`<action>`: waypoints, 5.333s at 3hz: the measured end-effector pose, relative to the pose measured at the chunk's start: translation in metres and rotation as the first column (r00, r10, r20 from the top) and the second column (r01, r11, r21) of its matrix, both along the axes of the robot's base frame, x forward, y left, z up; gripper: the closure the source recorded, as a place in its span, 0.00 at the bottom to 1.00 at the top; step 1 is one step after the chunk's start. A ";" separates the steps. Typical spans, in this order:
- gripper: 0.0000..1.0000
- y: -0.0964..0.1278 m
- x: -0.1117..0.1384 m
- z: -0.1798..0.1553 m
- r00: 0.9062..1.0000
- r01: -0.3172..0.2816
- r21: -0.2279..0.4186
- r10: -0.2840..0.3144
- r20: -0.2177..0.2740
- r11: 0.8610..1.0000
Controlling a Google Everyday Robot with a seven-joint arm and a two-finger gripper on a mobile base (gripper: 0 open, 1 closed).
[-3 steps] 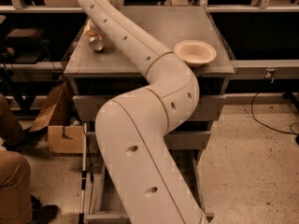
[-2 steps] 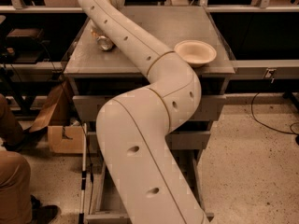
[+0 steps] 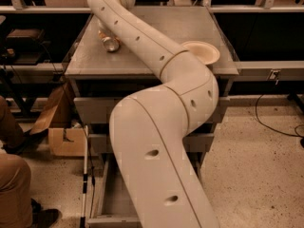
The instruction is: Place coke can into bottom drawer
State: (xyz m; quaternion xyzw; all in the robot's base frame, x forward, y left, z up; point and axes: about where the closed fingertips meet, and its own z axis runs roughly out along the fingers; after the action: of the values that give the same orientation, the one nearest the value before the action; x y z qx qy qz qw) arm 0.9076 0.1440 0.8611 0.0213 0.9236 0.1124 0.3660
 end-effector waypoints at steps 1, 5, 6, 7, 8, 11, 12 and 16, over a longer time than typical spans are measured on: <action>1.00 -0.017 -0.008 0.003 0.998 -0.059 0.044 0.058 0.024 0.997; 1.00 -0.090 -0.122 0.052 0.950 -0.278 0.102 0.258 0.174 0.955; 1.00 -0.096 -0.149 0.065 0.933 -0.327 0.078 0.308 0.187 0.942; 1.00 -0.101 -0.174 0.066 0.908 -0.388 0.037 0.375 0.185 0.921; 1.00 -0.101 -0.173 0.066 0.907 -0.391 0.041 0.377 0.188 0.920; 1.00 -0.131 -0.259 0.011 0.852 -0.511 0.140 0.478 0.215 0.848; 1.00 -0.168 -0.289 -0.030 0.858 -0.511 0.174 0.486 0.166 0.842; 1.00 -0.164 -0.285 -0.197 0.848 -0.491 0.258 0.525 -0.078 0.832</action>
Offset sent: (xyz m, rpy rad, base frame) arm -0.0767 -0.0857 0.0177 0.1256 -0.1057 0.2228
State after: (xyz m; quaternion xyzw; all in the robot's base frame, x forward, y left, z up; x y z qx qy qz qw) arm 0.6229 -0.0196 0.6638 -0.1753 0.9007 0.3092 0.2496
